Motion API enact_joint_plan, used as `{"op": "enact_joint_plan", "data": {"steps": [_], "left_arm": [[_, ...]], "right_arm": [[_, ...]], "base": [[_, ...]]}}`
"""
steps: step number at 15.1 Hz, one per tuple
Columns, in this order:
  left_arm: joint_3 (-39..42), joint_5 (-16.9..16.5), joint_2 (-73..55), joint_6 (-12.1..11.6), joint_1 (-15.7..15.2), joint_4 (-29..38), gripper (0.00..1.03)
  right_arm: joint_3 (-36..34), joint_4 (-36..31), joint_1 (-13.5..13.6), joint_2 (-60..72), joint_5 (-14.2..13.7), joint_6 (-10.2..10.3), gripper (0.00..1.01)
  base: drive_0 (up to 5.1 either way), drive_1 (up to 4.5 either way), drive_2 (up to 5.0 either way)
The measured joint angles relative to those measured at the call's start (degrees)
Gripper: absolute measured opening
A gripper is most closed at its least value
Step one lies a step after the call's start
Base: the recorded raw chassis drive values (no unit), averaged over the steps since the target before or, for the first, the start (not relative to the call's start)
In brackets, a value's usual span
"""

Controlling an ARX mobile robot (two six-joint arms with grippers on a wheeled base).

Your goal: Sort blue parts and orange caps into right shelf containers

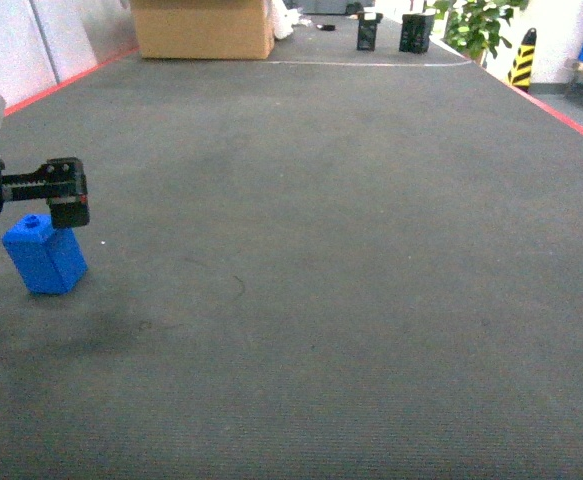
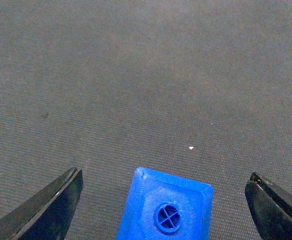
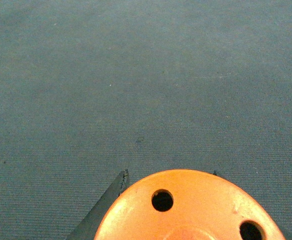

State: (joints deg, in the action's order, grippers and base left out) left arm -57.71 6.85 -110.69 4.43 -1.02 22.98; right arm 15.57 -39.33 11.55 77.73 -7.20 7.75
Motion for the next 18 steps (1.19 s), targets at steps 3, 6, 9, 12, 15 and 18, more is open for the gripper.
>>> {"op": "enact_joint_plan", "data": {"steps": [3, 6, 9, 12, 15, 18], "left_arm": [[-2.7, -1.4, -3.0, 0.2, 0.9, -1.1, 0.98], [-5.9, 1.0, -8.1, 0.0, 0.8, -1.5, 0.98], [-6.9, 1.7, -9.3, -0.1, 0.0, -2.6, 0.89], [-6.8, -0.1, -9.7, 1.2, -0.3, -1.9, 0.57], [-5.4, -0.4, -9.1, 1.4, -0.6, -0.8, 0.46], [1.1, 2.5, -3.2, -0.2, -0.6, 3.3, 0.46]], "right_arm": [[-0.7, 0.5, -1.6, -1.0, 0.4, -0.8, 0.43], [-1.2, 0.8, -1.5, -1.7, 0.9, -1.8, 0.43], [-2.2, 1.2, -2.2, -1.9, 1.2, -2.4, 0.43], [-2.2, 1.6, -2.3, -2.8, 1.2, -2.9, 0.43], [-2.3, 1.6, -2.2, -2.9, 0.9, -2.9, 0.43], [-3.6, 2.3, -2.3, -4.5, -0.7, -2.9, 0.43]], "base": [[0.0, 0.00, 0.0], [0.0, 0.00, 0.0], [0.0, 0.00, 0.0], [0.0, 0.00, 0.0], [0.0, 0.00, 0.0], [0.0, 0.00, 0.0]]}}
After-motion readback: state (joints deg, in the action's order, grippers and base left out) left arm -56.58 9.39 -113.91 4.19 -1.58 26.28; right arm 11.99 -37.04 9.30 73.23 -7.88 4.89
